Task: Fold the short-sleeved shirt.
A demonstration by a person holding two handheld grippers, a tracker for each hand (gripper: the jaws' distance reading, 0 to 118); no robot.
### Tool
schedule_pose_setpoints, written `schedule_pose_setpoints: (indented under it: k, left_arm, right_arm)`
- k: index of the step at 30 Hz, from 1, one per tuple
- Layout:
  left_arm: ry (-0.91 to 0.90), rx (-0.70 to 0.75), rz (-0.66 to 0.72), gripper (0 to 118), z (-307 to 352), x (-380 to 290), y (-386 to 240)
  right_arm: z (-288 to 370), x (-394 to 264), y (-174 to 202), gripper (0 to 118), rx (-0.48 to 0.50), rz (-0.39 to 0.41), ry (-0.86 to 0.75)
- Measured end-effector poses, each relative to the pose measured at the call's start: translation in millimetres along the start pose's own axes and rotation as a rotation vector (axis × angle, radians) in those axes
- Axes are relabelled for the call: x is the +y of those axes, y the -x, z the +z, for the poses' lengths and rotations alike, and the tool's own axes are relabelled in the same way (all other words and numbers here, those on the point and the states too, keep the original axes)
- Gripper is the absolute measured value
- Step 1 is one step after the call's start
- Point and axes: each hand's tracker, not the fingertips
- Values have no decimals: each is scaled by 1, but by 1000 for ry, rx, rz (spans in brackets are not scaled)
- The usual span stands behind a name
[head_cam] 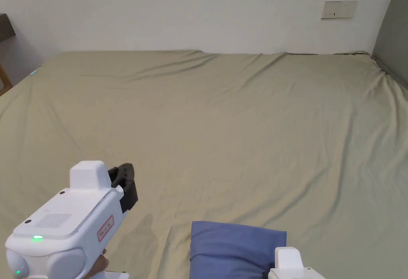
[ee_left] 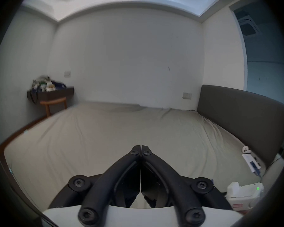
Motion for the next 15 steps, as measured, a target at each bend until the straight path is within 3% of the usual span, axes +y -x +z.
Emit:
schedule_pose_setpoints:
  k: [4,5,7,8,10,11,15]
  left_arm:
    - [235,-115,167,2,-29,-19,4]
    - [298,-144,221,11,-36,-26,5]
    - [416,-195,326,41,-53,-42,7]
    - [460,-222,378,74,-63,-52,7]
    - [564,-261,408,112,-80,-76,3]
    - [602,-271,402,118,-87,-84,0]
    - [705,-269,356,116,-109,-120,-15]
  right_arm:
    - [-2,0,-2,2,7,4,-1]
    - [-1,1,-2,2,10,4,-1]
    - [-3,1,-6,2,20,-14,3]
    - [-3,2,-7,2,26,-27,6]
    - [-2,1,-8,2,33,-40,6]
    - [-4,1,-10,2,35,-40,6]
    - [-3,1,-8,2,34,-23,2]
